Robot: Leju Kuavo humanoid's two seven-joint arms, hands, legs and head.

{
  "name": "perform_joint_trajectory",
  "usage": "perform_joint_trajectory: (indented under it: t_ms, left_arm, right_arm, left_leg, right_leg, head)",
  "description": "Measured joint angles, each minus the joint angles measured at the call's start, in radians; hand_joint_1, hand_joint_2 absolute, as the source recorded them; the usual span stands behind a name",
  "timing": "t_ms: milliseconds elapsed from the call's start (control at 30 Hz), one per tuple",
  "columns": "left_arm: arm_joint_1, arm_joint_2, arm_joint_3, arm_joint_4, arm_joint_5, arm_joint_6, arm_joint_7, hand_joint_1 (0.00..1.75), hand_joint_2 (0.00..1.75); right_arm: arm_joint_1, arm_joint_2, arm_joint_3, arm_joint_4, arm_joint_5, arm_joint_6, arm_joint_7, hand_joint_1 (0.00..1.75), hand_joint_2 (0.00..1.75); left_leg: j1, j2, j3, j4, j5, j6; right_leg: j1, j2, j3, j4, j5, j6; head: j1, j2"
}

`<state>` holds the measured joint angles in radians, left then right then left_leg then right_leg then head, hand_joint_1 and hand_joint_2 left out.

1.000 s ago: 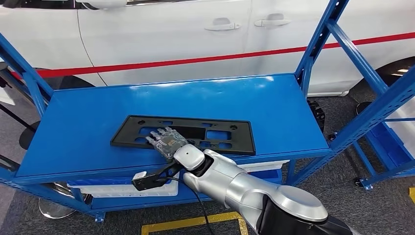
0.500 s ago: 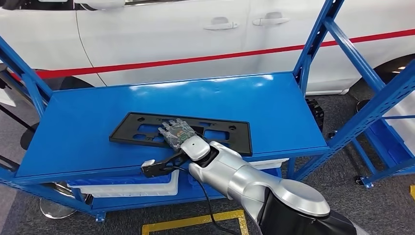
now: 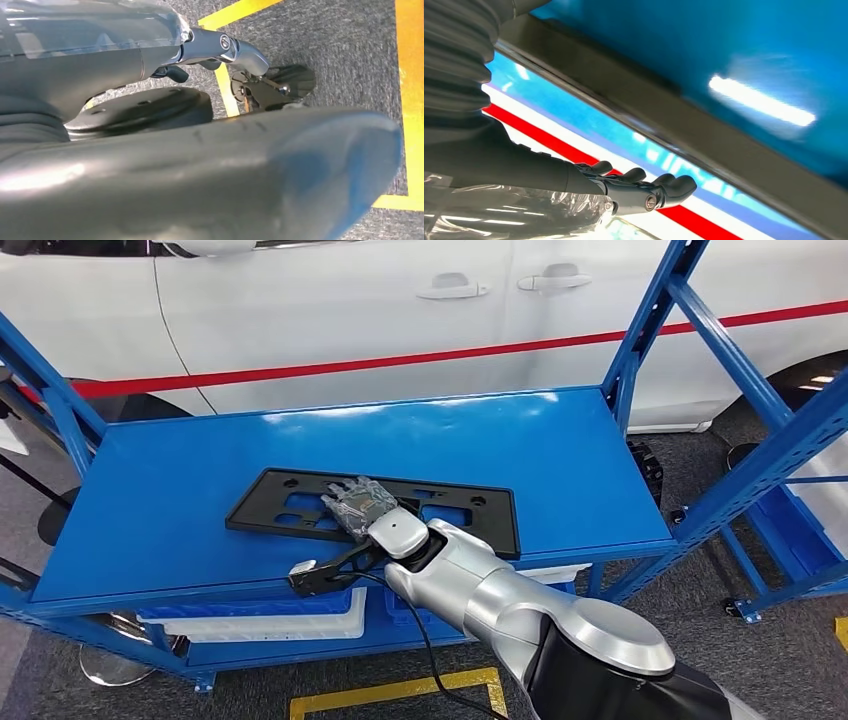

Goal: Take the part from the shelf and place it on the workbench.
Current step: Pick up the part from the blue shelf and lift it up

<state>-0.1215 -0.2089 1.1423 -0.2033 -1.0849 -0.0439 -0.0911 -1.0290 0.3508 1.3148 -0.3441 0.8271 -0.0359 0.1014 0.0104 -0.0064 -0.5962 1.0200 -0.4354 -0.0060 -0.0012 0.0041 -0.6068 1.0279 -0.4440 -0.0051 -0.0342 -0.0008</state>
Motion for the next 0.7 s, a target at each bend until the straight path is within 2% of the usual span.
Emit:
perform_joint_trajectory:
  t_ms: [67,100,167,200,233,267,300,367,400,433,533,567,633,700]
  left_arm:
    - [0.0,0.0,0.0,0.0,0.005,0.0,-0.003,0.0,0.0]
    - [0.0,-0.001,0.0,0.0,0.006,0.0,-0.004,0.0,0.0]
    - [-0.001,0.0,0.0,0.0,0.008,0.0,-0.006,0.0,0.0]
    - [0.0,0.0,0.0,0.0,0.009,0.001,-0.008,0.0,0.0]
    - [0.0,0.0,0.0,0.0,0.01,0.001,-0.01,0.0,0.0]
    - [0.0,0.0,0.0,0.0,0.012,0.002,-0.014,0.0,0.0]
    - [0.0,0.0,0.0,0.0,0.014,0.002,-0.019,0.0,0.0]
    - [-0.002,0.0,0.001,0.0,0.019,0.002,-0.027,0.0,0.0]
    - [-0.002,0.001,0.002,0.0,0.022,0.002,-0.029,0.0,0.0]
    - [-0.002,0.001,0.002,0.0,0.023,0.002,-0.031,0.0,0.0]
    - [-0.002,0.003,0.004,0.0,0.027,0.002,-0.038,0.0,0.0]
    - [-0.003,0.003,0.005,0.0,0.028,0.002,-0.041,0.0,0.0]
    - [-0.003,0.005,0.007,0.0,0.03,0.002,-0.045,0.0,0.0]
    - [-0.001,0.006,0.01,0.0,0.031,0.002,-0.047,0.0,0.0]
  right_arm:
    - [-0.003,0.0,-0.001,0.0,-0.005,0.001,0.0,0.0,1.75]
    - [-0.006,0.0,-0.002,0.0,-0.008,0.001,0.001,0.0,1.75]
    - [-0.007,-0.001,-0.003,0.002,-0.012,0.001,-0.001,0.0,1.75]
    - [-0.007,-0.001,-0.004,0.004,-0.014,0.001,-0.002,0.0,1.75]
    - [-0.006,-0.002,-0.004,0.006,-0.016,0.0,-0.003,0.0,1.75]
    - [-0.006,-0.002,-0.005,0.009,-0.019,0.0,-0.004,0.0,1.75]
    - [-0.006,-0.003,-0.006,0.011,-0.021,-0.001,-0.005,0.0,1.75]
    - [-0.008,-0.003,-0.011,0.014,-0.024,-0.004,-0.01,0.0,1.75]
    - [-0.008,-0.003,-0.013,0.016,-0.025,-0.007,-0.013,0.0,1.75]
    - [-0.008,-0.002,-0.015,0.017,-0.026,-0.009,-0.016,0.0,1.75]
    - [-0.007,-0.002,-0.019,0.022,-0.027,-0.013,-0.019,0.0,1.75]
    - [-0.007,-0.002,-0.02,0.023,-0.028,-0.015,-0.019,0.0,1.75]
    - [-0.006,-0.001,-0.021,0.025,-0.028,-0.018,-0.02,0.0,1.75]
    - [-0.002,-0.002,-0.022,0.028,-0.028,-0.019,-0.021,0.0,1.75]
  left_leg:
    - [0.003,0.0,0.002,-0.006,0.005,0.012]
    - [0.005,0.001,0.003,-0.009,0.006,0.018]
    - [0.004,0.002,0.002,-0.009,0.006,0.023]
    - [0.003,0.002,0.002,-0.008,0.006,0.024]
    - [0.003,0.002,0.002,-0.007,0.005,0.025]
    - [0.003,0.002,0.002,-0.005,0.004,0.024]
    - [0.003,0.001,0.003,-0.004,0.002,0.023]
    - [0.001,-0.001,0.004,0.0,-0.002,0.018]
    - [0.0,-0.001,0.004,0.001,-0.004,0.014]
    - [-0.002,-0.001,0.003,0.002,-0.005,0.009]
    - [0.0,0.0,0.001,0.002,-0.007,-0.008]
    - [0.001,0.0,-0.003,0.014,-0.017,-0.014]
    - [0.002,0.001,-0.04,0.097,-0.067,-0.022]
    - [0.003,0.001,-0.099,0.223,-0.122,-0.028]
  right_leg:
    - [-0.001,-0.001,-0.01,0.024,-0.019,0.01]
    - [-0.002,-0.001,-0.027,0.06,-0.042,0.014]
    - [-0.004,-0.001,-0.087,0.186,-0.103,0.019]
    - [-0.005,-0.001,-0.117,0.247,-0.123,0.02]
    - [-0.005,-0.001,-0.138,0.284,-0.129,0.02]
    - [-0.006,-0.001,-0.138,0.28,-0.113,0.019]
    - [-0.006,-0.001,-0.118,0.236,-0.081,0.017]
    - [-0.004,-0.001,-0.052,0.095,-0.015,0.01]
    - [-0.003,-0.001,-0.028,0.044,0.002,0.006]
    - [-0.002,0.0,-0.016,0.015,0.007,0.003]
    - [0.001,0.002,-0.014,0.003,0.009,-0.011]
    - [0.0,0.001,-0.012,-0.001,0.011,-0.017]
    - [-0.004,-0.001,-0.008,-0.007,0.013,-0.026]
    - [-0.003,-0.001,-0.008,-0.007,0.012,-0.03]
  head:
    - [0.0,0.0]
    - [0.001,0.0]
    - [0.001,0.0]
    - [0.001,0.0]
    - [0.001,0.0]
    - [0.001,0.0]
    - [0.001,0.0]
    - [0.001,0.0]
    - [0.0,0.0]
    - [0.0,0.0]
    - [0.0,0.0]
    - [0.0,0.0]
    - [-0.001,0.0]
    - [-0.001,0.0]
